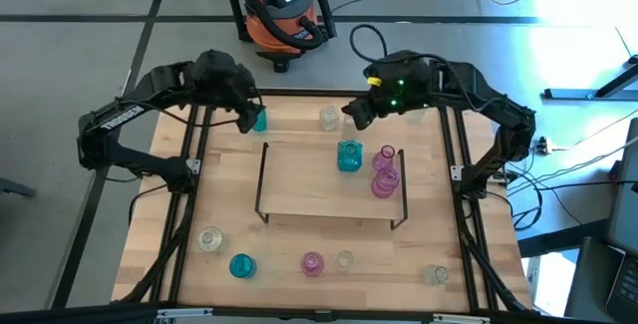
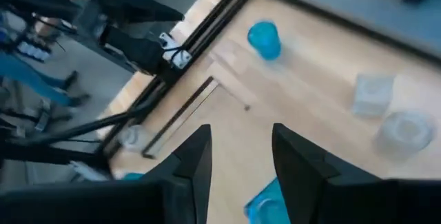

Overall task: Sort vases onto shelf
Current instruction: Put the bottom left transparent vase on the shelf

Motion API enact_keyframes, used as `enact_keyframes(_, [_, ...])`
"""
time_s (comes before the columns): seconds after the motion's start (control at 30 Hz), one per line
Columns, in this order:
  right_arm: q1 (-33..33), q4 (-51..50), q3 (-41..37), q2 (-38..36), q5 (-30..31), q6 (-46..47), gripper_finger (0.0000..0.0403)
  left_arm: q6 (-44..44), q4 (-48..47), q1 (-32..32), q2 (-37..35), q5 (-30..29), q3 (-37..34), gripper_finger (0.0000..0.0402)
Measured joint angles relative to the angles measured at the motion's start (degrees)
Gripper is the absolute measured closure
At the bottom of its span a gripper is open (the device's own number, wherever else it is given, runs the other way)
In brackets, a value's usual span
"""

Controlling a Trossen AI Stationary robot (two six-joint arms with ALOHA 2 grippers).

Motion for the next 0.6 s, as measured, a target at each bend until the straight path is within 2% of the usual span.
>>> enact_keyframes(0.1, [0.0, -1.4, 0.1, 0.0, 1.0, -5.4, 0.0274, -3.8, -8.6, 1.7, -1.3, 4.6, 0.0, 0.0209])
enact_keyframes(0.3, [0.0, -8.2, 0.0, 0.0, 7.0, -13.9, 0.0274, -12.7, -28.0, 0.7, -4.1, 21.0, 0.0, 0.0209])
enact_keyframes(0.4, [0.0, -9.3, 0.0, 0.1, 12.5, -17.4, 0.0274, -19.6, -28.0, -4.4, -6.3, 22.7, -1.4, 0.0209])
enact_keyframes(0.5, [0.0, -9.2, 0.0, 0.1, 16.8, -19.6, 0.0274, -28.5, -28.8, -10.7, -8.9, 20.3, -3.6, 0.0209])
enact_keyframes(0.6, [0.0, -9.1, 0.0, 0.1, 18.0, -19.7, 0.0274, -41.1, -28.8, -18.5, -12.5, 18.1, -9.2, 0.0209])
